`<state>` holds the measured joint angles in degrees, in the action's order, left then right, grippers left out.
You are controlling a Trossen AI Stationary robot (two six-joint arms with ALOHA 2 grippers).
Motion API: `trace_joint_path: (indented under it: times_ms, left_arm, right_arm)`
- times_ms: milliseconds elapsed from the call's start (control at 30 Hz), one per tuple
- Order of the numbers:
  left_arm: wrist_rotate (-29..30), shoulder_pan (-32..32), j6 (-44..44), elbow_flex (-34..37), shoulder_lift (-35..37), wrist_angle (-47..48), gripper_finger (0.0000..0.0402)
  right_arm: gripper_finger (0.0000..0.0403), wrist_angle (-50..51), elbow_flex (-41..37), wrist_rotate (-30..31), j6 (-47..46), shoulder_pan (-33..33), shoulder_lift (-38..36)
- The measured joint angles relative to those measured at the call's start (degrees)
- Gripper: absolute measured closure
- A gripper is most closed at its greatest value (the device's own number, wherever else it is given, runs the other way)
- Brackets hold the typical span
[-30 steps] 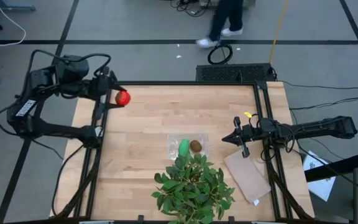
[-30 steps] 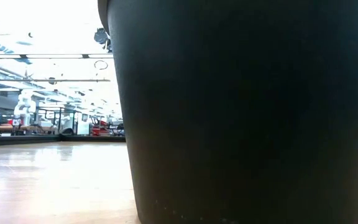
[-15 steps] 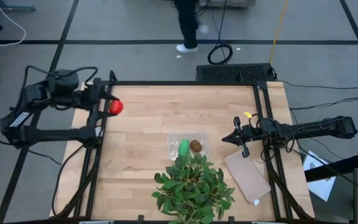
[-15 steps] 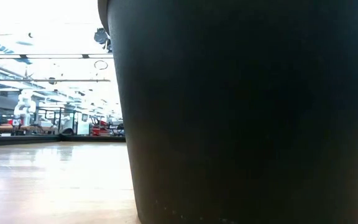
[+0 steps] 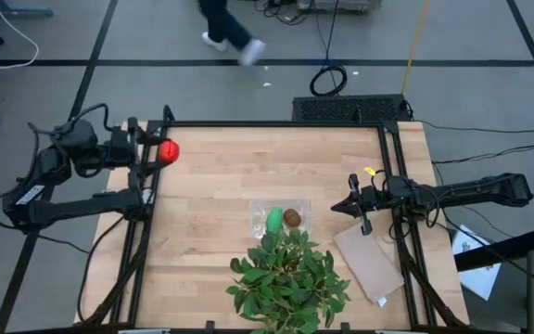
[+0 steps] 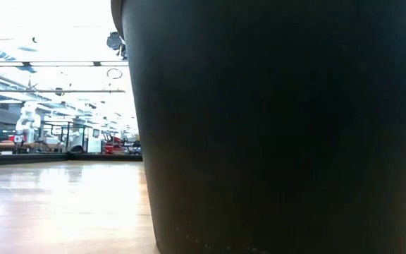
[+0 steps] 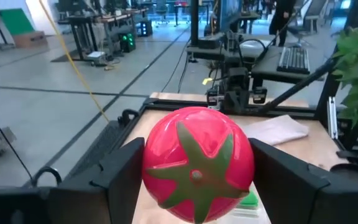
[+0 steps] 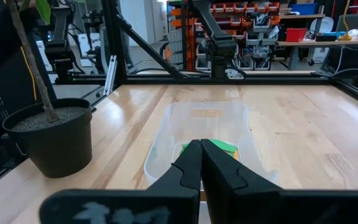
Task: Pick and placing Produce into tupperware
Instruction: Put the orange tomato into the transparent bin
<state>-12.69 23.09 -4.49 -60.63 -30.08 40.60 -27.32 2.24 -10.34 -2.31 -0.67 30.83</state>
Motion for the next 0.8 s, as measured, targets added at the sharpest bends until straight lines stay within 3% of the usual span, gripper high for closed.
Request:
trace_joint_path:
  times_ms: [267,533,633,800]
  left_arm:
    - [-1.6,0.0,1.7,13.7,3.0,-11.9,0.0137]
    - [-8.9,-3.9,4.0,29.7,3.5,-35.9,0.0138]
    - [-8.6,-6.5,4.3,33.8,3.5,-41.5,0.0138]
    - [-5.4,-10.2,4.7,36.0,3.5,-42.4,0.0138]
  right_arm:
    - [0.0403,0.0,0.0,0.0,0.0,0.0,0.0]
    - [0.0403,0.1,0.0,0.0,0.0,0.0,0.0]
    - [0.0403,0.2,0.0,0.0,0.0,0.0,0.0]
    - [0.0403,0.2,0.0,0.0,0.0,0.0,0.0]
